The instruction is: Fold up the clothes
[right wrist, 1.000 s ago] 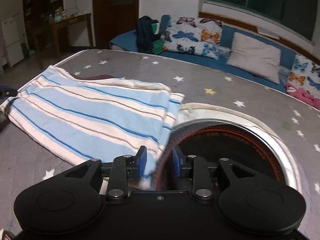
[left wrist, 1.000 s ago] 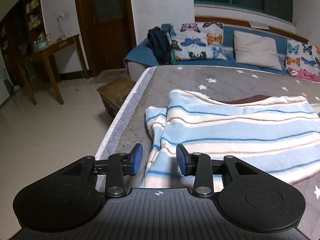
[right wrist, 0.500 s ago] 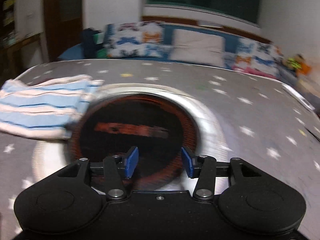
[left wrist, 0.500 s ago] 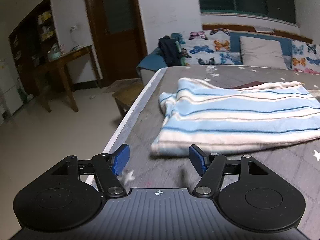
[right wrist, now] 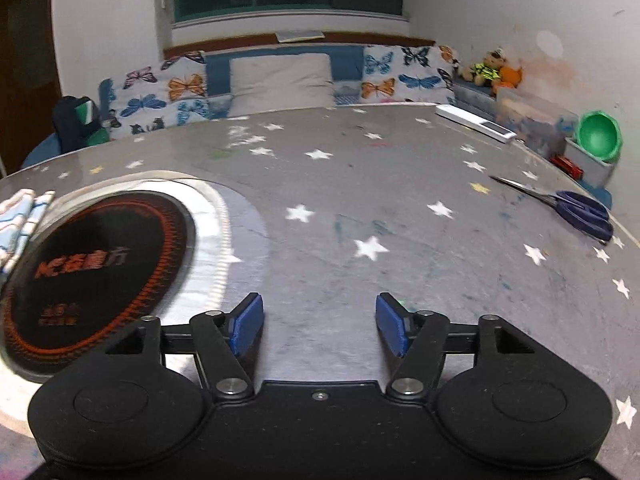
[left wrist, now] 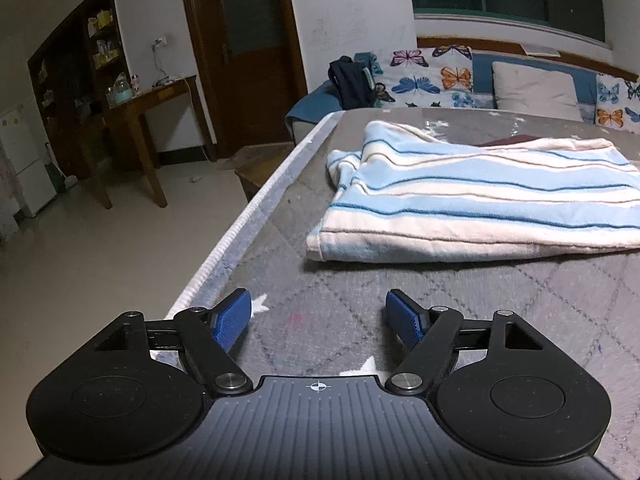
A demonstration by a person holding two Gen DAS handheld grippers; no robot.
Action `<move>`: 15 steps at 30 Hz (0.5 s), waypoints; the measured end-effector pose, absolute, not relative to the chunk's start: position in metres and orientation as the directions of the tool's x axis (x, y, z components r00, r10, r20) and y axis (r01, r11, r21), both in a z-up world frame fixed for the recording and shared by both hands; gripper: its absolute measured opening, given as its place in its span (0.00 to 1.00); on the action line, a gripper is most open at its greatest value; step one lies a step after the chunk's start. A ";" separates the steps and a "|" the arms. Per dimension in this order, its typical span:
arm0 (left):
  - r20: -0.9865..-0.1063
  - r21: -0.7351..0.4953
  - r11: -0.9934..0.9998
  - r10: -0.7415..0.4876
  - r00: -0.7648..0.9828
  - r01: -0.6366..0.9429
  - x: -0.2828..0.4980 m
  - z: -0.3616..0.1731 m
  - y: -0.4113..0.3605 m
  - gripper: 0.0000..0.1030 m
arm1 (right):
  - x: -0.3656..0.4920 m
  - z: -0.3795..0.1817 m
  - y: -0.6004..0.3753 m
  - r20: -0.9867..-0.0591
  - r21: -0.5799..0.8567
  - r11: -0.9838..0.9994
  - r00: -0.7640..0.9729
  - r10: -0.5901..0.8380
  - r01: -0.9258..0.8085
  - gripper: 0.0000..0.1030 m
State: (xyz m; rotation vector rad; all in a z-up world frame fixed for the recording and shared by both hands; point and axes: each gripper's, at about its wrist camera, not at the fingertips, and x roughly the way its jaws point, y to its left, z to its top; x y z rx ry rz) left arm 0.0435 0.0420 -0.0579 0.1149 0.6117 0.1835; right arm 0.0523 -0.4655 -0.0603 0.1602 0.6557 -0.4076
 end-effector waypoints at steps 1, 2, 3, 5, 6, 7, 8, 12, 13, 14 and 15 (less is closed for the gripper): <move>-0.563 0.155 0.979 0.200 0.802 -0.135 0.044 -0.058 0.043 0.78 | 0.051 -0.061 -0.468 -0.621 0.019 0.908 0.717 -0.317 0.418 0.75; -0.565 0.154 0.978 0.202 0.800 -0.138 0.044 -0.059 0.043 0.79 | 0.049 -0.061 -0.471 -0.623 0.020 0.905 0.713 -0.321 0.425 0.77; -0.566 0.156 0.978 0.205 0.799 -0.141 0.044 -0.059 0.043 0.81 | 0.048 -0.061 -0.472 -0.624 0.019 0.903 0.711 -0.324 0.429 0.80; -0.566 0.155 0.978 0.205 0.799 -0.142 0.044 -0.060 0.044 0.81 | 0.048 -0.060 -0.472 -0.624 0.013 0.904 0.710 -0.327 0.428 0.86; -0.566 0.156 0.978 0.205 0.799 -0.140 0.044 -0.060 0.046 0.82 | 0.047 -0.060 -0.472 -0.623 0.010 0.901 0.708 -0.333 0.433 0.92; -0.566 0.158 0.978 0.204 0.799 -0.138 0.045 -0.061 0.048 0.83 | 0.047 -0.061 -0.473 -0.623 0.012 0.898 0.706 -0.337 0.439 0.99; -0.567 0.157 0.978 0.204 0.798 -0.138 0.045 -0.061 0.049 0.83 | 0.047 -0.063 -0.474 -0.623 0.016 0.897 0.706 -0.337 0.442 1.00; -0.570 0.150 0.979 0.201 0.797 -0.140 0.045 -0.062 0.050 0.85 | 0.050 -0.065 -0.476 -0.619 0.021 0.896 0.710 -0.336 0.443 1.00; -0.571 0.149 0.979 0.202 0.796 -0.142 0.045 -0.062 0.050 0.86 | 0.051 -0.066 -0.477 -0.619 0.022 0.896 0.710 -0.335 0.443 1.00; -0.571 0.149 0.978 0.203 0.795 -0.143 0.046 -0.062 0.050 0.87 | 0.052 -0.067 -0.478 -0.619 0.023 0.897 0.711 -0.335 0.442 1.00; -0.572 0.148 0.978 0.204 0.795 -0.144 0.046 -0.061 0.050 0.88 | 0.052 -0.067 -0.477 -0.618 0.024 0.897 0.711 -0.335 0.442 1.00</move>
